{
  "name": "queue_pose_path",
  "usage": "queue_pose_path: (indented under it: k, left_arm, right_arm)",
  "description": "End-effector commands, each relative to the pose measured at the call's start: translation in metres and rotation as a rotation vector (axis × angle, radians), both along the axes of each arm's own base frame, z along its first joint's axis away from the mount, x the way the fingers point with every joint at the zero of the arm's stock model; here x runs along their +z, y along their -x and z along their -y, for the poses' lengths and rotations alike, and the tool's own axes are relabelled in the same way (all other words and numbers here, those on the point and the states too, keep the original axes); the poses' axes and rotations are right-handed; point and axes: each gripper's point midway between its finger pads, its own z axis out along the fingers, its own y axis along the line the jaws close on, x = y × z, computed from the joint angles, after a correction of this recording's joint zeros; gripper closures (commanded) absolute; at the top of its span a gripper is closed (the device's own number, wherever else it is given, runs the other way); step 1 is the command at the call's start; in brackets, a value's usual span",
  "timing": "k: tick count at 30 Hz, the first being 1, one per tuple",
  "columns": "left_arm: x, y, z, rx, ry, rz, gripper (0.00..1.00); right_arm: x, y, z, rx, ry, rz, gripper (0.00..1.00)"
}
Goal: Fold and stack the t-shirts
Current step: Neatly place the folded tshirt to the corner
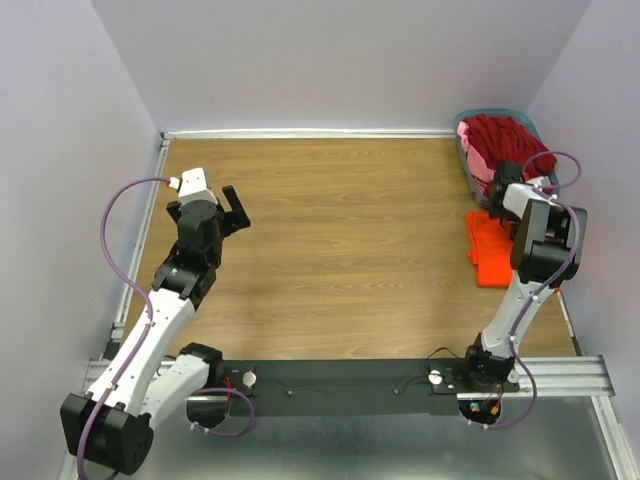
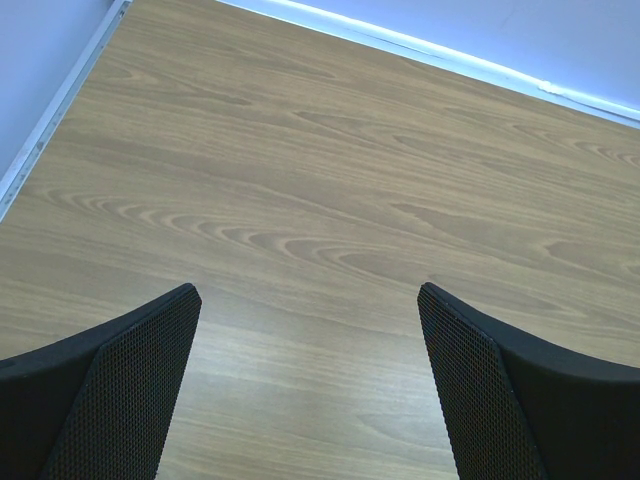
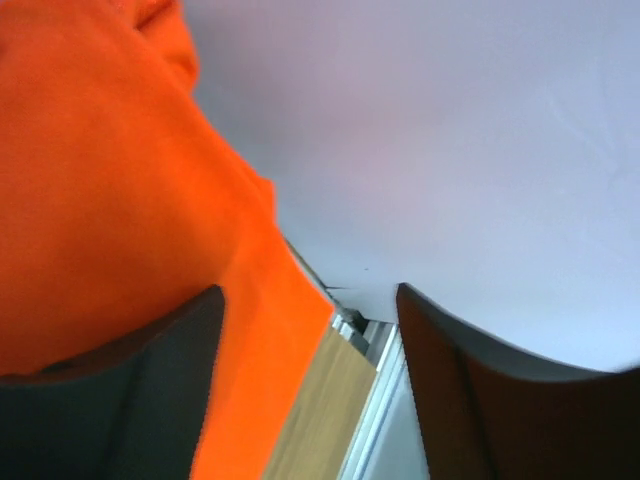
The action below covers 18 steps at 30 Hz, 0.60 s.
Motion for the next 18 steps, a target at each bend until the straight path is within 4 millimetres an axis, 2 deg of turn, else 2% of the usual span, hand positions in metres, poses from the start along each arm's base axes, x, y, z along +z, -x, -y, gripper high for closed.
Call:
queue_pose_path:
  k: [1, 3, 4, 6, 7, 8, 9, 10, 11, 12, 13, 14, 15, 17, 18]
  left_arm:
    - [-0.003, 0.000, -0.001, 0.012, -0.001, 0.002, 0.02]
    - [-0.002, 0.001, 0.001, 0.003, 0.009, -0.003, 0.02]
    - [0.004, 0.001, 0.002, -0.004, 0.017, 0.008, 0.02]
    - [0.012, 0.003, 0.006, -0.023, 0.032, 0.019, 0.02]
    - [0.021, 0.006, 0.006, -0.027, 0.037, 0.020, 0.02]
    - [0.026, 0.009, 0.005, -0.028, 0.041, 0.022, 0.01]
    - [0.036, 0.013, 0.003, -0.023, 0.045, 0.037, 0.01]
    - [0.046, 0.018, 0.000, -0.021, 0.036, 0.038, 0.01]
    - [0.054, 0.022, -0.003, -0.009, 0.035, 0.048, 0.01]
    - [0.059, 0.031, -0.011, 0.018, 0.023, 0.039, 0.01]
    - [0.075, 0.037, -0.015, 0.028, 0.026, 0.064, 0.01]
    - [0.085, 0.044, -0.020, 0.043, 0.028, 0.079, 0.01]
    - [0.084, 0.052, -0.027, 0.068, 0.011, 0.055, 0.01]
    - [0.102, 0.065, -0.035, 0.098, 0.019, 0.080, 0.01]
    - [0.107, 0.072, -0.040, 0.123, 0.034, 0.092, 0.01]
  right_arm:
    - [0.023, -0.003, 0.001, -0.028, 0.043, 0.108, 0.20]
    - [0.037, -0.004, 0.000, -0.030, 0.034, 0.168, 0.18]
    - [0.055, -0.003, -0.003, -0.030, 0.023, 0.223, 0.17]
    - [0.071, -0.005, -0.010, -0.026, -0.027, 0.327, 0.16]
    - [0.080, -0.002, -0.014, -0.027, -0.047, 0.359, 0.10]
    - [0.103, -0.002, -0.023, -0.012, -0.095, 0.478, 0.08]
    - [0.115, -0.001, -0.029, 0.000, -0.128, 0.531, 0.06]
    - [0.146, 0.010, -0.036, 0.016, -0.140, 0.636, 0.03]
    - [0.142, 0.007, -0.041, 0.024, -0.177, 0.647, 0.00]
    - [0.170, 0.016, -0.054, 0.065, -0.218, 0.765, 0.00]
    - [0.183, 0.022, -0.060, 0.085, -0.236, 0.820, 0.00]
    - [0.210, 0.036, -0.075, 0.142, -0.276, 0.935, 0.00]
    - [0.222, 0.044, -0.081, 0.167, -0.289, 0.987, 0.00]
    - [0.242, 0.064, -0.095, 0.208, -0.311, 1.081, 0.00]
    - [0.259, 0.082, -0.105, 0.248, -0.311, 1.156, 0.00]
